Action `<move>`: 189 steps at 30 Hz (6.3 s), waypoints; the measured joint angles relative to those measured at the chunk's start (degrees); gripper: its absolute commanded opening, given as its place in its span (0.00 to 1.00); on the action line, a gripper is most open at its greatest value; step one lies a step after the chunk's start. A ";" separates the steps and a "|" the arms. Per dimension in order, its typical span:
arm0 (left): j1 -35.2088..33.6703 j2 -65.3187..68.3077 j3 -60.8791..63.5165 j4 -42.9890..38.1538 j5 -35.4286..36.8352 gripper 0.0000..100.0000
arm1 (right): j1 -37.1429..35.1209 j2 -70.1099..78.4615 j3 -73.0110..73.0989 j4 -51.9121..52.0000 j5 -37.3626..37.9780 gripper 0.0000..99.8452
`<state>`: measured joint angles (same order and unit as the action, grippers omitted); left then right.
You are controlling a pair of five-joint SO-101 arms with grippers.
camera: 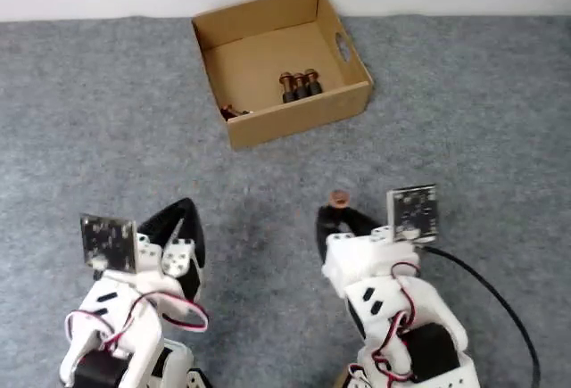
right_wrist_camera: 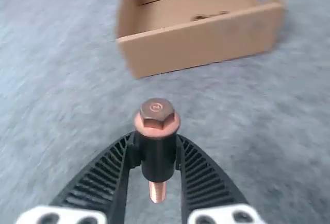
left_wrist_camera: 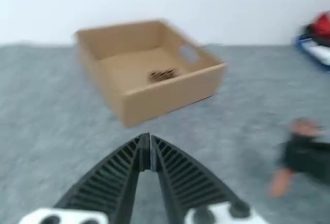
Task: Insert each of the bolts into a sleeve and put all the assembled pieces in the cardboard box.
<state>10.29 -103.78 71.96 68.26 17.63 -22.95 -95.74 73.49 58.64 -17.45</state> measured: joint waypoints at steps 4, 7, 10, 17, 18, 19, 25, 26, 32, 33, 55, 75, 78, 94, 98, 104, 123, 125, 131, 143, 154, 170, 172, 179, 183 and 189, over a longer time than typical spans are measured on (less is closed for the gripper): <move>-5.10 0.00 8.18 0.00 -4.31 0.00 | 1.85 8.09 -7.38 3.16 -0.97 0.01; -6.95 0.00 14.33 0.00 -5.71 0.00 | 1.76 17.76 -15.47 3.16 -0.97 0.01; -8.18 0.00 19.52 -1.76 -6.24 0.00 | 1.67 29.27 -24.00 3.16 -1.14 0.01; -8.88 0.09 24.79 -5.36 -6.24 0.00 | 1.76 57.05 -44.40 -1.58 -1.14 0.01; -8.88 0.09 24.79 -5.36 -6.24 0.00 | 1.76 60.84 -47.65 -2.99 -1.14 0.01; -8.88 0.09 24.79 -5.36 -6.24 0.00 | 1.76 64.79 -51.16 -4.13 -1.14 0.01; -8.88 0.09 24.79 -5.19 -6.24 0.00 | 1.93 89.41 -72.62 -8.35 2.11 0.01; -8.88 0.09 24.79 -4.92 -6.24 0.00 | 2.02 93.27 -76.40 -8.88 2.55 0.01; -11.96 0.09 24.79 -3.43 -6.42 0.00 | 2.02 115.52 -98.02 -11.08 6.51 0.01; -13.19 0.09 24.79 -3.43 -6.42 0.00 | 2.02 118.95 -101.54 -11.16 7.21 0.01; -18.73 0.09 24.79 -3.43 -6.42 0.00 | 1.93 161.05 -142.07 2.29 17.67 0.19; -18.73 0.09 24.79 -3.43 -6.42 0.00 | 1.93 161.93 -167.03 28.84 17.76 0.00; -18.73 0.09 24.79 -3.43 -6.42 0.00 | 1.93 161.76 -167.38 32.88 17.76 0.03; -18.73 0.09 24.79 -3.43 -6.42 0.00 | 3.78 147.87 -167.56 41.85 12.31 0.01; -18.73 0.09 24.79 -3.43 -6.42 0.00 | 5.27 144.18 -167.56 41.85 12.04 0.01; -18.73 0.09 24.79 -3.43 -6.42 0.00 | 6.24 134.07 -159.38 41.85 11.96 0.01; -18.73 0.09 24.79 -3.43 -6.42 0.00 | 14.86 80.26 -89.85 41.58 5.98 0.01; -18.73 0.09 24.79 -3.43 -6.42 0.00 | 16.79 75.52 -83.43 40.62 5.98 0.01; -18.73 0.09 24.79 -3.43 -6.42 0.00 | 23.30 59.96 -60.92 31.30 5.98 0.01; -18.73 0.09 24.79 -3.43 -6.42 0.00 | 31.38 26.73 -15.21 9.32 13.10 0.01; -18.73 0.09 24.79 -3.43 -6.42 0.00 | 31.21 6.15 8.44 7.74 14.51 0.01; -18.73 0.09 24.79 -3.43 -6.42 0.00 | 31.12 -7.56 21.98 7.65 14.51 0.01; -18.73 0.09 24.79 -3.43 -6.42 0.00 | 31.12 -7.56 21.98 7.74 14.51 0.01; -18.73 0.09 24.79 -3.43 -6.42 0.00 | 31.12 -7.56 21.98 12.92 14.51 0.01; -18.73 0.09 24.79 -3.43 -6.42 0.00 | 31.12 -7.56 21.98 15.21 14.51 0.01; -18.73 0.09 24.79 -3.43 -6.42 0.00 | 31.12 -7.65 21.98 16.00 14.51 0.01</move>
<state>-8.44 -103.69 96.75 64.84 11.21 8.18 -103.38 95.47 74.64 -2.95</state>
